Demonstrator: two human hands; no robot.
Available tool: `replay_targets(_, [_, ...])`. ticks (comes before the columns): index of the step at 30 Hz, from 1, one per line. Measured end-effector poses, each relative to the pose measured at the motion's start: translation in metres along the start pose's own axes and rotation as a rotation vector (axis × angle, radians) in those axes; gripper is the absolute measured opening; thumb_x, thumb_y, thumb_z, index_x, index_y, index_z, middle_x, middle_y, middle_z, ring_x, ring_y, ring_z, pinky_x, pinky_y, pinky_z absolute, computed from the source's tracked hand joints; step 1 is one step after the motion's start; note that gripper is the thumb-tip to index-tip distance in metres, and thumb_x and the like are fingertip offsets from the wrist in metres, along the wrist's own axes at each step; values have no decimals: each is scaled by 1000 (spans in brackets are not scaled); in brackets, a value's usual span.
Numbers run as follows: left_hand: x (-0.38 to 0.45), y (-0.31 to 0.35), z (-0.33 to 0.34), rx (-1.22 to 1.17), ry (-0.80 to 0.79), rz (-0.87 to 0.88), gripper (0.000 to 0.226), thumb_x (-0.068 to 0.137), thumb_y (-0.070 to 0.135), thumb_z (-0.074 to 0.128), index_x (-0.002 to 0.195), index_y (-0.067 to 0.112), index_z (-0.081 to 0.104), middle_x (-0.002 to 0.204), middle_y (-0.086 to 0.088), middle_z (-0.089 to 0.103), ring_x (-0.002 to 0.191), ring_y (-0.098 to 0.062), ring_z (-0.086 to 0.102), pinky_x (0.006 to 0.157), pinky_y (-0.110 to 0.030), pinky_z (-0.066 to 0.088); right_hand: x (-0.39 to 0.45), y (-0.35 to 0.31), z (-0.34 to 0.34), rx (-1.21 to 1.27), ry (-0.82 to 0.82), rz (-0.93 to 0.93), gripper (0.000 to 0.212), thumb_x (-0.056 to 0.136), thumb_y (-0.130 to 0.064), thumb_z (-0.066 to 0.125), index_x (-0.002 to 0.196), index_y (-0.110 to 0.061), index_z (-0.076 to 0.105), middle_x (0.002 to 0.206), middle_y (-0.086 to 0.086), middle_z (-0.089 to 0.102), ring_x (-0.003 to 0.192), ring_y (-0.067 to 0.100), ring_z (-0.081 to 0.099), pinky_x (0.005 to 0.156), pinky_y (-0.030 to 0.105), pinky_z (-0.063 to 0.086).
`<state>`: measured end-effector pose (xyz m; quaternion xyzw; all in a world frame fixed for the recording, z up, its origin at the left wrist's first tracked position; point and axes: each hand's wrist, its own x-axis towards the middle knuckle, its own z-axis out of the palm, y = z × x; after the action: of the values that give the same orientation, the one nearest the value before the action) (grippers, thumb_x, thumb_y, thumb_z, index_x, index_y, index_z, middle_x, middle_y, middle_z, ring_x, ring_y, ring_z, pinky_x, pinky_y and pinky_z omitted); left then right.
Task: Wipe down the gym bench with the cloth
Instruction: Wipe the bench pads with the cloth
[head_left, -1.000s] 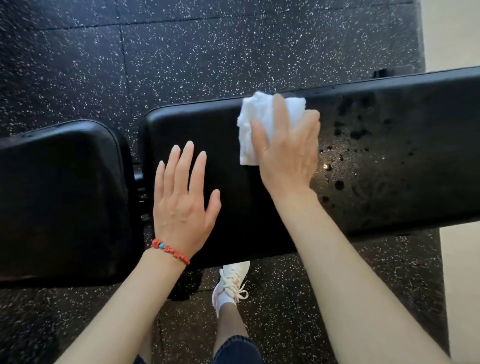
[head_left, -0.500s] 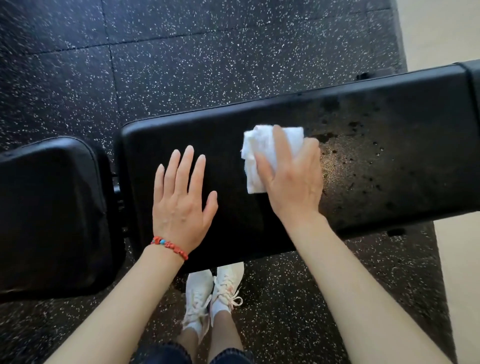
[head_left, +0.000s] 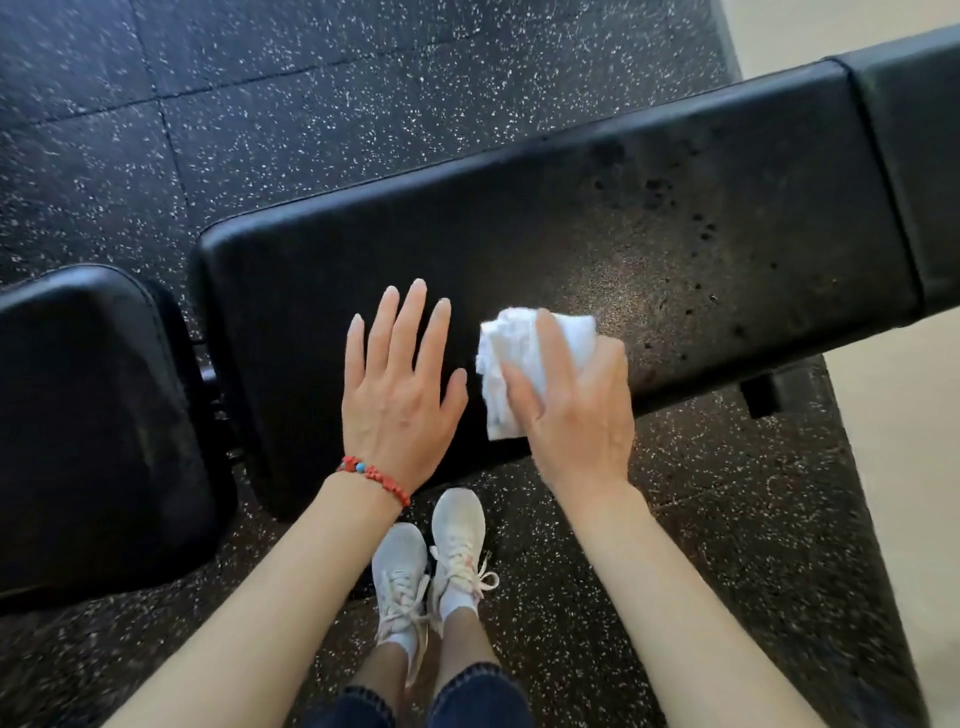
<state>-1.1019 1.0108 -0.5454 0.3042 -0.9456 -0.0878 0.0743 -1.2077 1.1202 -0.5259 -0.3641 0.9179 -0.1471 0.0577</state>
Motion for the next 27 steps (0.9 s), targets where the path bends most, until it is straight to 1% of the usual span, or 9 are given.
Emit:
replay_targets(2, [-3,3,2,13,-25,7,51,91,30,40,137,7,42,146,-17,38,136,-33,31,112,-50,18,0,17,-2,-35,13,-63,49,90,-47,46,121,-10,58,83,18,47,67,28,46,52,31,41])
replay_targets(6, [-3,1,2,16,-39,5,52,91,32,38,137,8,42,146,-16,37,136,-32,29,112,-49,16,8,55,-17,1,56,258,54,89,-52,39,129,-18,49,93,24,44,77,32,43,58,36,41])
replay_targets(8, [-2,2,2,14,-43,0,52,91,32,38,137,8,43,146,-17,38,136,-32,29,112,-49,17,7,60,-19,-4,67,315,54,88,-50,39,131,-17,47,97,25,43,79,34,43,59,34,38])
replay_targets(12, [1,11,-1,19,-14,-55,51,90,32,41,134,8,46,144,-16,41,133,-31,34,110,-49,20,22,53,-22,-19,27,300,54,89,-48,45,134,-19,43,104,23,42,86,36,44,65,34,36])
replay_targets(16, [23,27,2,11,10,-61,51,90,33,41,134,7,46,144,-16,41,133,-31,35,110,-49,20,105,48,-18,-45,25,276,55,90,-53,42,137,-24,37,118,19,39,100,33,41,75,34,34])
replay_targets(19, [41,39,10,19,-2,-79,52,91,34,40,136,8,45,145,-15,40,134,-32,32,110,-51,20,149,48,-12,-52,21,208,56,90,-54,39,137,-24,37,119,19,39,104,33,41,82,37,37])
replay_targets(22, [54,50,16,40,11,-122,52,90,33,42,136,8,45,144,-16,40,134,-32,32,110,-51,20,133,60,-11,-30,57,115,57,89,-53,37,134,-19,43,108,22,44,91,35,44,69,38,38])
replay_targets(24, [57,58,17,40,34,-173,52,90,33,43,136,8,45,144,-16,41,134,-33,32,110,-51,19,106,69,-15,-28,62,45,53,91,-49,43,131,-15,46,99,22,45,78,29,40,60,33,34])
replay_targets(27, [58,72,17,33,46,-187,53,90,34,42,137,8,42,145,-17,39,135,-32,29,111,-50,17,79,82,-21,-47,32,-35,50,91,-47,48,125,-11,52,89,21,46,71,24,37,55,29,32])
